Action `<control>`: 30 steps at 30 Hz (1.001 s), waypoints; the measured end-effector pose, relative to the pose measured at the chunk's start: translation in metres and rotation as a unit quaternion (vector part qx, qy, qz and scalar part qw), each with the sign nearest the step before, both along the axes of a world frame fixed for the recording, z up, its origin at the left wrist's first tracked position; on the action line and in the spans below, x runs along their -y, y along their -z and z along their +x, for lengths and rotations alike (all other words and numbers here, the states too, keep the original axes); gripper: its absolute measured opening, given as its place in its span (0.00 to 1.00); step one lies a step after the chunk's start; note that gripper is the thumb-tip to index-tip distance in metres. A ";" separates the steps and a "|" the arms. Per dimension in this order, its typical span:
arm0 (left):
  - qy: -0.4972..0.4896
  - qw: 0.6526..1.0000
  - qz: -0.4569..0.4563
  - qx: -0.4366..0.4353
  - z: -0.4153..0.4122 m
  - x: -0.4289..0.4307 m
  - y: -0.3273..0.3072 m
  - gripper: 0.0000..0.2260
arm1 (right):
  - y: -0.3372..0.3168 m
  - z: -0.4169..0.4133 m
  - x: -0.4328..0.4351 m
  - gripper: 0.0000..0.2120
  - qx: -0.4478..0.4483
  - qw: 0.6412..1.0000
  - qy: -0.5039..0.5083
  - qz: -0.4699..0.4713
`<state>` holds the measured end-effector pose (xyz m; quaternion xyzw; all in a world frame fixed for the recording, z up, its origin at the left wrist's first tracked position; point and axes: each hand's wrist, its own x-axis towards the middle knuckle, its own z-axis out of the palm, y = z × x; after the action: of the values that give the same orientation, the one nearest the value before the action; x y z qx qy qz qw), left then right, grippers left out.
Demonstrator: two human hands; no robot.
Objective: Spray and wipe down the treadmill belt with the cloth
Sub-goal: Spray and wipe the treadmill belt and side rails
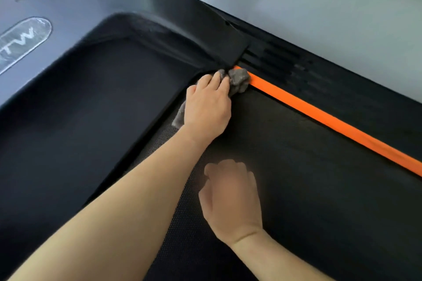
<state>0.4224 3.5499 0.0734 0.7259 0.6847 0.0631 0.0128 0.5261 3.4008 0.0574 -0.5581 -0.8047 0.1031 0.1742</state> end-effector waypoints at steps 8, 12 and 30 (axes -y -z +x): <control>0.121 0.990 -0.077 0.008 0.004 -0.005 -0.020 0.22 | 0.000 0.002 0.000 0.08 0.001 1.000 -0.002 -0.005; 0.293 0.953 -0.081 0.005 0.029 0.023 -0.023 0.22 | -0.001 0.001 0.000 0.07 0.000 1.000 0.009 0.013; 0.057 0.958 -0.044 0.279 -0.019 0.121 -0.001 0.22 | -0.006 0.008 -0.003 0.09 -0.129 0.992 -0.006 0.014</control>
<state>0.4037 3.4292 0.0743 0.7157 0.6137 0.2324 0.2389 0.5340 3.4036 0.0638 -0.5330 -0.7802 0.1641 0.2833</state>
